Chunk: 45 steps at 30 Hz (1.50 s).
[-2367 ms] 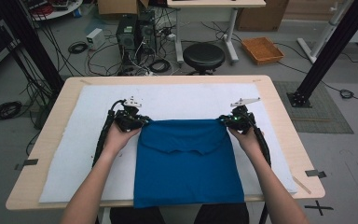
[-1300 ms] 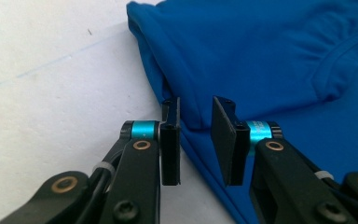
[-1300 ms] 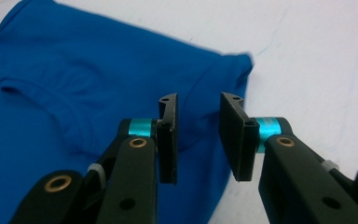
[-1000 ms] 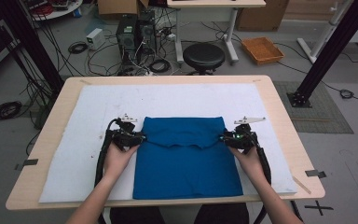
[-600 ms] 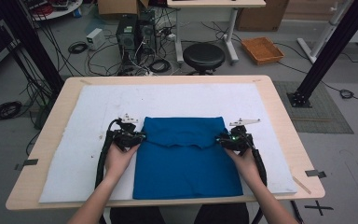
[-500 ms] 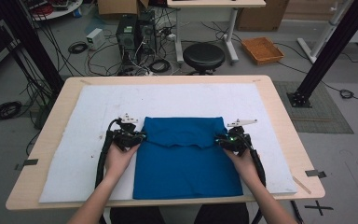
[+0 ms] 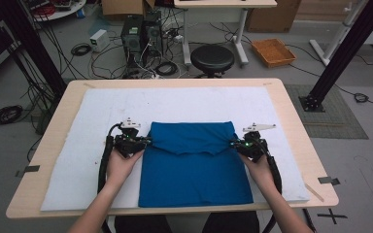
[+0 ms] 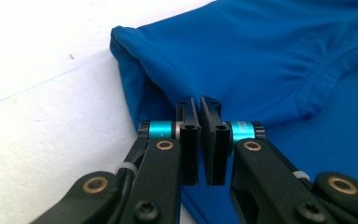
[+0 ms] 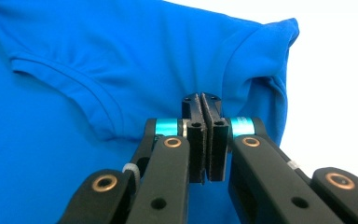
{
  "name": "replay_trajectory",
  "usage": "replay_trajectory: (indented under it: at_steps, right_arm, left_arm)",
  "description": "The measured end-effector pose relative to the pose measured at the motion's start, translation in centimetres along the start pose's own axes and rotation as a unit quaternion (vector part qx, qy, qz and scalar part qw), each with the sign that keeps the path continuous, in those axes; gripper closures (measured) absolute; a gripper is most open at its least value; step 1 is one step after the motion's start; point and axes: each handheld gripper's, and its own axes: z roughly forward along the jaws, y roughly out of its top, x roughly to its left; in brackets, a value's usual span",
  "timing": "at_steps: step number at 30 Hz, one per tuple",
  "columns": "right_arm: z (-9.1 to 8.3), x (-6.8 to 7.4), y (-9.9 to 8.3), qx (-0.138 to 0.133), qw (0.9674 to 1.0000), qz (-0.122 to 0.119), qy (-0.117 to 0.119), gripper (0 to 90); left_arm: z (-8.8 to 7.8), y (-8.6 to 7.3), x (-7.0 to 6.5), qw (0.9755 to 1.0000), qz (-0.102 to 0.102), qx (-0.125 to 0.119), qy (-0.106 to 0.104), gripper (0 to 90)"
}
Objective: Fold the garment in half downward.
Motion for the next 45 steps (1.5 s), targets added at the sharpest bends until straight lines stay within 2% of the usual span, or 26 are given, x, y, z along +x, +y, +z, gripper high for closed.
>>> replay_trajectory:
  at_steps: [6, 14, 21, 28, 31, 35, 40, 45]
  right_arm:
    - [-1.4, 0.3, -0.3, -0.002, 0.9999, 0.005, 0.016, 89.4]
    - [-3.8, 1.8, -1.2, -0.003, 0.9994, -0.014, 0.031, 89.4]
    - [-6.6, 3.4, -2.9, -0.008, 0.9987, -0.024, 0.046, 89.4]
    - [-8.9, 5.0, -5.2, -0.004, 0.9976, -0.037, 0.058, 89.4]
    - [-9.7, 5.7, -6.2, -0.003, 0.9974, -0.043, 0.057, 89.3]
    - [-10.4, 6.5, -7.3, 0.003, 0.9969, -0.053, 0.059, 89.4]
    - [-10.5, 7.2, -8.3, 0.015, 0.996, -0.072, 0.051, 89.3]
    - [-10.5, 7.4, -8.8, 0.026, 0.9956, -0.077, 0.047, 89.2]
  left_arm:
    - [-1.1, -0.1, -1.0, 0.9998, 0.003, 0.001, -0.019, 86.3]
    - [-3.6, -1.1, -2.7, 0.9989, 0.013, -0.001, -0.045, 86.3]
    - [-6.2, -3.1, -4.7, 0.9974, 0.015, -0.008, -0.071, 86.2]
    - [-8.0, -5.5, -6.8, 0.9951, 0.029, 0.01, -0.094, 86.2]
    - [-8.5, -6.2, -7.4, 0.994, 0.034, 0.016, -0.103, 86.2]
    - [-8.9, -6.9, -7.7, 0.9936, 0.036, 0.024, -0.104, 86.2]
    - [-8.6, -7.7, -8.2, 0.9928, 0.044, 0.041, -0.103, 86.1]
    - [-8.2, -8.5, -8.5, 0.9922, 0.053, 0.053, -0.099, 85.9]
